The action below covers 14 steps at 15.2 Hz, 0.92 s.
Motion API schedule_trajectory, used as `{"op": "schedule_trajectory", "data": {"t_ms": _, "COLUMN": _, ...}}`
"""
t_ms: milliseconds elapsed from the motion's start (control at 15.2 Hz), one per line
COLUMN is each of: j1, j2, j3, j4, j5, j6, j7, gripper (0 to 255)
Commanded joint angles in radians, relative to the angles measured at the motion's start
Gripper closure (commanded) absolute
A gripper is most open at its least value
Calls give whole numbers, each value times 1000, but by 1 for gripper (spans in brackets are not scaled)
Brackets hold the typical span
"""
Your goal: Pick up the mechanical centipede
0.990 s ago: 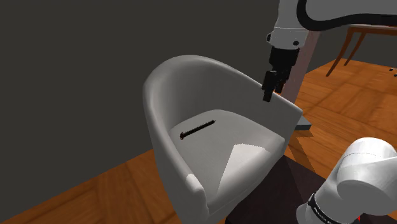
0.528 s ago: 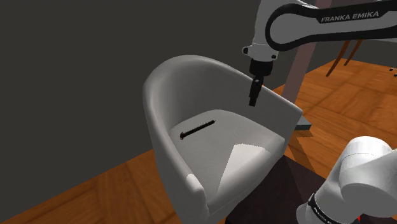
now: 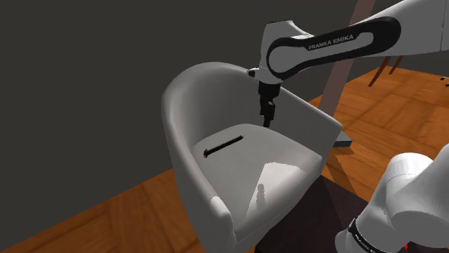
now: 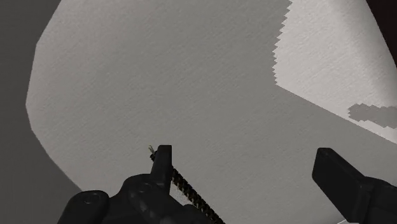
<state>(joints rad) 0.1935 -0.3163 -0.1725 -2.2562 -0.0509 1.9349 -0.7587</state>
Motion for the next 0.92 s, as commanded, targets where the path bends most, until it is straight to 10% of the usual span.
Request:
{"op": "schedule_trajectory", "data": {"t_ms": 0, "j1": 23, "j2": 74, "j3": -11, "j4": 39, "j5": 9, "j6": 40, "j7": -101, "gripper": 0}}
{"op": "schedule_trajectory", "data": {"t_ms": 858, "j1": 106, "j2": 434, "j3": 27, "j4": 217, "j5": 83, "j6": 237, "j7": -594, "gripper": 0}}
